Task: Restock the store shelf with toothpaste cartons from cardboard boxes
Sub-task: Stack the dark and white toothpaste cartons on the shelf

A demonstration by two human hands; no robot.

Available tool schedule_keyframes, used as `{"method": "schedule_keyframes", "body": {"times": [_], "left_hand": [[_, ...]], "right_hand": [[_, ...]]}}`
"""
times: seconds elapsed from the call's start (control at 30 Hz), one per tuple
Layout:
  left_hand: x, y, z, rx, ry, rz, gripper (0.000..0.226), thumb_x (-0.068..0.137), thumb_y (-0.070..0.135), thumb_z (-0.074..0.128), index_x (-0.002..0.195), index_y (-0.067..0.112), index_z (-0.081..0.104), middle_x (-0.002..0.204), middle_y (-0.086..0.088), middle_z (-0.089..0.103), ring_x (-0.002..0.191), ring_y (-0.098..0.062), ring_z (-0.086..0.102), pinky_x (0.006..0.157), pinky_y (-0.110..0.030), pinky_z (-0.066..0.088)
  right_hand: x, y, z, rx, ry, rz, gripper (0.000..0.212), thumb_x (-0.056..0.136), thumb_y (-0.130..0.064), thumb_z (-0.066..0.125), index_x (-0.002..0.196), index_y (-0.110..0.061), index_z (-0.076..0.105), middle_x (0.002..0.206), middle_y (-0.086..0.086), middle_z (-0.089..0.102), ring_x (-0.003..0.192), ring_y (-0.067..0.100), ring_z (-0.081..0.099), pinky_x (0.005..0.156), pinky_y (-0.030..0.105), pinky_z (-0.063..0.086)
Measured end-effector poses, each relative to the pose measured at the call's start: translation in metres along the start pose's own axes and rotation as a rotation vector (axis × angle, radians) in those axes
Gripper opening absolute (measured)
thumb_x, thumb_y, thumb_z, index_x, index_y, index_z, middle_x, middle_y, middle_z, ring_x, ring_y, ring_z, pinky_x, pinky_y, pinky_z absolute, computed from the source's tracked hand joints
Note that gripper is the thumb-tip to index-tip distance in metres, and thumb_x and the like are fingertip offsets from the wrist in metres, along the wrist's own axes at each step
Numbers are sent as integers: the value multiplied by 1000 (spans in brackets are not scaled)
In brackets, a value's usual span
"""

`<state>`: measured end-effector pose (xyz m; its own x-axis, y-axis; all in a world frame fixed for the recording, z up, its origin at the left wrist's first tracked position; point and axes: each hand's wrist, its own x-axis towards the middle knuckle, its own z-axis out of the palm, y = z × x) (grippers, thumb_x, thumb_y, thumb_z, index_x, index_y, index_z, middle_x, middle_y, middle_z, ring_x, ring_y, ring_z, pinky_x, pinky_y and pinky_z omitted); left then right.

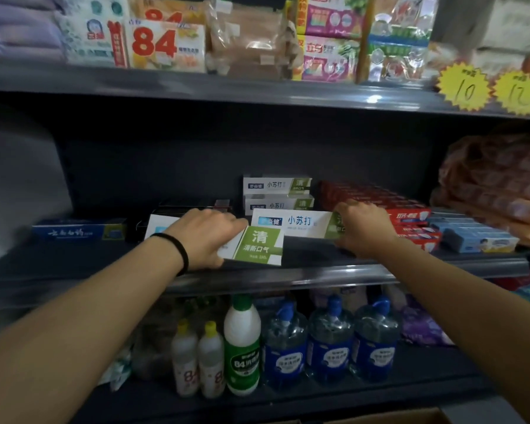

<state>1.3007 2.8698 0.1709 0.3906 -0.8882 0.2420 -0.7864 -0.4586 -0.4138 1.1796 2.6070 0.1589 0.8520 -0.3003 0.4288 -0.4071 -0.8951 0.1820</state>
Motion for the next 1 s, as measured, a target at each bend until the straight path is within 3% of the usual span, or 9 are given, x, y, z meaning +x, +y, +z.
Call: {"method": "schedule_keyframes", "body": {"times": [0.23,0.47,0.73,0.9,1.0], "left_hand": [[45,-29,11,36,12,-20,62,80,32,65,134,26,35,123,4,52,109,-18,54,79,-34,47],[84,-49,30,55,39,-45,55,79,29,65,127,27,39,114,5,54,101,-17,55,67,-29,36],[110,-64,49,71,77,-53,57,80,30,66,130,26,39,114,5,55,100,-19,56,65,-28,35],[113,-69,56,48,48,-80,59,79,30,67,131,25,39,113,4,55,101,-20,56,69,-30,36],[115,-69,58,42,47,-88,56,80,31,67,129,26,40,112,4,55,100,-20,56,70,-30,36]], "right_hand": [[55,-1,43,-6,-9,-17,54,76,-35,75,123,-15,54,115,2,57,101,24,60,76,35,49],[104,-10,77,-27,-48,-59,54,76,-30,78,120,-12,52,119,6,54,104,25,58,75,35,47],[138,-5,110,-82,-140,-54,82,75,-30,79,140,-14,31,137,7,41,124,26,44,86,36,47],[143,-5,126,-72,-128,-102,55,86,-13,63,136,-15,40,134,9,46,118,27,50,80,38,48],[148,-5,129,-12,-133,-106,47,88,-20,62,132,-15,44,132,8,49,118,27,51,82,37,48]]}}
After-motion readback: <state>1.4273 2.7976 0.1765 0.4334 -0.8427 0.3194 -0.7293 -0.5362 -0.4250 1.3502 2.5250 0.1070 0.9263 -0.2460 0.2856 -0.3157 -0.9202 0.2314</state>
